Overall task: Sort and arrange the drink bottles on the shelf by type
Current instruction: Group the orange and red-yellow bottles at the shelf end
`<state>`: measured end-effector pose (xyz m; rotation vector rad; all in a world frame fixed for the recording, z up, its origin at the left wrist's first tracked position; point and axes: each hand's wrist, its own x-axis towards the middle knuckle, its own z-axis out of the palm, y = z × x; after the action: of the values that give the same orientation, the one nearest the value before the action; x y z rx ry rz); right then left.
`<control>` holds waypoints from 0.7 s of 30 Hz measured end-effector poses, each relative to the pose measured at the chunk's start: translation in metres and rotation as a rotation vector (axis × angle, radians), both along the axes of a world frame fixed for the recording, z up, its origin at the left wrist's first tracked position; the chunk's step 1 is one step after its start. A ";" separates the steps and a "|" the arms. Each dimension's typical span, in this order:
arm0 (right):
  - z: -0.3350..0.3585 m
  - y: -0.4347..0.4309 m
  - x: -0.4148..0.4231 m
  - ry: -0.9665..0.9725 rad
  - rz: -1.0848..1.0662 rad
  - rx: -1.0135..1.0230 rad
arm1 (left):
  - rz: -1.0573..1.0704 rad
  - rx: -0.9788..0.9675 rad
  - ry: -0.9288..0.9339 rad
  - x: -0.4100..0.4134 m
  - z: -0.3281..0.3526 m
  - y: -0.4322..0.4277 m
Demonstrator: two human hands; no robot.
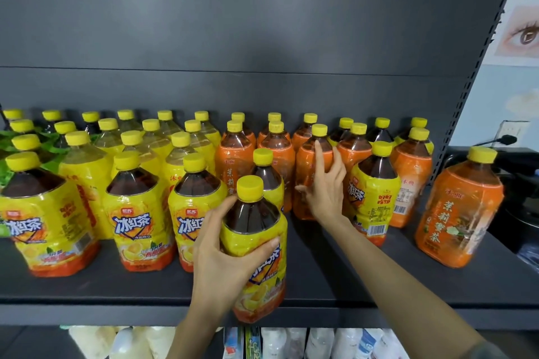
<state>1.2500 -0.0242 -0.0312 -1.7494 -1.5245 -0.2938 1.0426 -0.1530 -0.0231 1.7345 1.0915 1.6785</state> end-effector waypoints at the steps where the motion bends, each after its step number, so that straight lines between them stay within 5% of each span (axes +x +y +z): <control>1: 0.000 0.002 0.000 -0.013 -0.016 -0.006 | -0.001 0.006 0.006 0.001 0.000 0.001; 16: 0.021 -0.005 0.011 -0.099 0.049 -0.187 | 0.019 0.060 0.070 0.010 -0.003 0.008; 21: 0.022 -0.060 0.018 -0.067 0.184 0.050 | 0.026 0.097 0.100 0.021 -0.004 0.010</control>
<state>1.2675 -0.0843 -0.0092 -1.5613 -1.6982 -0.2969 1.0633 -0.1429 -0.0273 1.8901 1.0979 1.7020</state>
